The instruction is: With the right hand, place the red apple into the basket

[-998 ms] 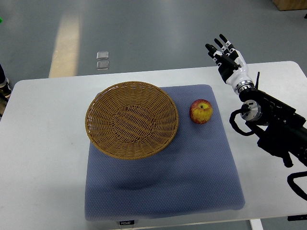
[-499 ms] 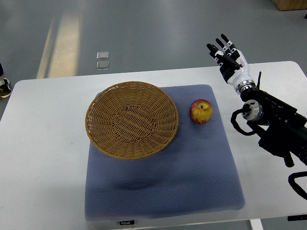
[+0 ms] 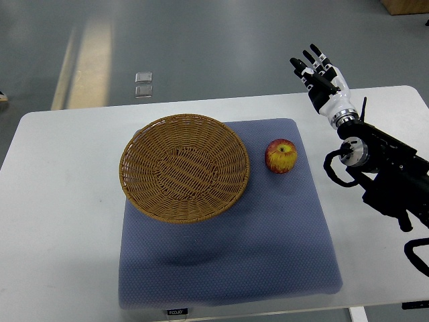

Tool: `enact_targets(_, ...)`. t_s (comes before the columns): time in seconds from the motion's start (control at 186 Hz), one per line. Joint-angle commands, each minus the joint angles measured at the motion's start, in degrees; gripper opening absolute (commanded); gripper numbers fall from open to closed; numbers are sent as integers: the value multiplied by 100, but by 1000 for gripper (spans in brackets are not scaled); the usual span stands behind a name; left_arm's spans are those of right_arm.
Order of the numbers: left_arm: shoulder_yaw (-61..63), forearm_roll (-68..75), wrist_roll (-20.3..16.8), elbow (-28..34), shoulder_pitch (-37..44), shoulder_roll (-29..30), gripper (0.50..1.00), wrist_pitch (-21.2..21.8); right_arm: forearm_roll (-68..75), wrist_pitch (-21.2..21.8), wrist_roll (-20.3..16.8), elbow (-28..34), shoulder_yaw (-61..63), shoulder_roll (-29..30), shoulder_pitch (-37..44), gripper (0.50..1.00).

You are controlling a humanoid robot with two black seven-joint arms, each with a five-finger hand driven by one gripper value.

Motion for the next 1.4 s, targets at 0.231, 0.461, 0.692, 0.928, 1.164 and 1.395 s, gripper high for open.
enact_targets(0.231,0,-1,-4,0,0,0,1000,-7,-83,6,-56,87,-49,-421,161,924)
enact_targets(0.461,0,-1,-4,0,0,0,1000,1,-769,155,-56,140,-137,-861,504,924)
enact_targets(0.692,0,-1,-4,0,0,0,1000,1,-3344,515,-12,1335,-137,-1705,540,924)
enact_targets(0.928,0,-1,-4,0,0,0,1000,1,-5558,1429,23,2460,-137,-2513,838,924)
enact_targets(1.164,0,-1,5,0,0,0,1000,1,-7545,2124,23,2741,-286,-2531,1172,924)
enact_targets(1.395,0,-1,-4,0,0,0,1000,1,-8881,1992,23,2855,-884,-2461,1357,924)
